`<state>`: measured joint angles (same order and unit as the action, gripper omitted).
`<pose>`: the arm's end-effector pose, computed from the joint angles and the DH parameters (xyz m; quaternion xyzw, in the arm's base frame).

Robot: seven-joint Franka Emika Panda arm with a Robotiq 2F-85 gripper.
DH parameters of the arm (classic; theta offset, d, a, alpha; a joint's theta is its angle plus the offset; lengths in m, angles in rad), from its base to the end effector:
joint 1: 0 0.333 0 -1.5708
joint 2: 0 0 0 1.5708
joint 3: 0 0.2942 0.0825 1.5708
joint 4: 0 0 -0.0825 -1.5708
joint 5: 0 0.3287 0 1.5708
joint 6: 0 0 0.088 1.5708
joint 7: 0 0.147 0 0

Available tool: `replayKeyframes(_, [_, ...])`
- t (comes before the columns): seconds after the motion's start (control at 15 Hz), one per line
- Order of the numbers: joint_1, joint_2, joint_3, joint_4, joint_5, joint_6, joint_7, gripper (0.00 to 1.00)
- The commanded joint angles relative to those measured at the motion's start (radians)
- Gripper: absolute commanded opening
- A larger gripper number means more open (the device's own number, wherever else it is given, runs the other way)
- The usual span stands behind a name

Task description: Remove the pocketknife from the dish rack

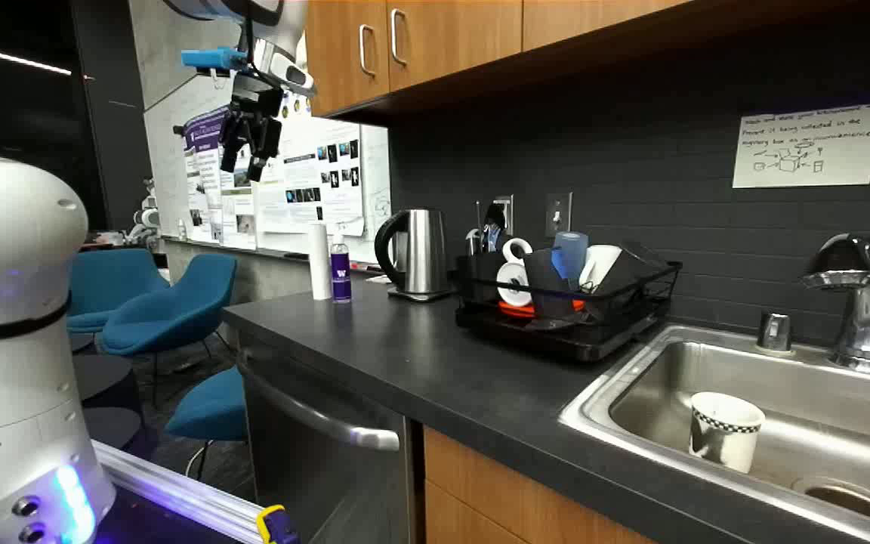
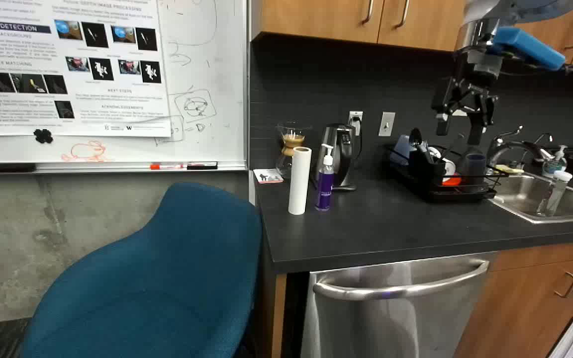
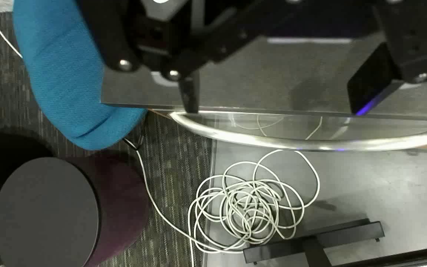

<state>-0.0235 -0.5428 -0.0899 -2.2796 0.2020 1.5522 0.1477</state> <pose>0.3174 -0.0097 0.4975 -0.9797 0.1276 0.0956 0.1213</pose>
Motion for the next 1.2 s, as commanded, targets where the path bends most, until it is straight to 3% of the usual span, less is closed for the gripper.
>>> replayKeyframes(0.0, [-0.025,0.002,0.019,0.002,0.008,-0.005,-0.010,1.00])
replayKeyframes(1.13, [-0.034,0.002,0.017,0.000,0.028,-0.008,-0.016,1.00])
